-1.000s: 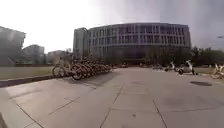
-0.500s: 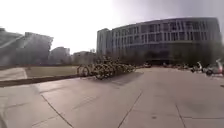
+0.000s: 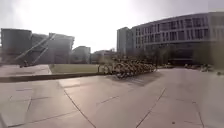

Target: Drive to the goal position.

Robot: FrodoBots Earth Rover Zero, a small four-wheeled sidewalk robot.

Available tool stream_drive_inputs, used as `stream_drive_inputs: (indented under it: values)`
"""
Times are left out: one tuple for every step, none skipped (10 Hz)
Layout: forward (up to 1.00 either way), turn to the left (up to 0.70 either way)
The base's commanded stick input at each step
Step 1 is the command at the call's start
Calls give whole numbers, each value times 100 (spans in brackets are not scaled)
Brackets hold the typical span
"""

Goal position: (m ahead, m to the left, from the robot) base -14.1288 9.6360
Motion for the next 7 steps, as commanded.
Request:
stream_drive_inputs:
  values:
    - [0, 70]
    - [0, 70]
    - [0, 70]
    - [0, 70]
    - [0, 70]
    - [0, 70]
    - [0, 70]
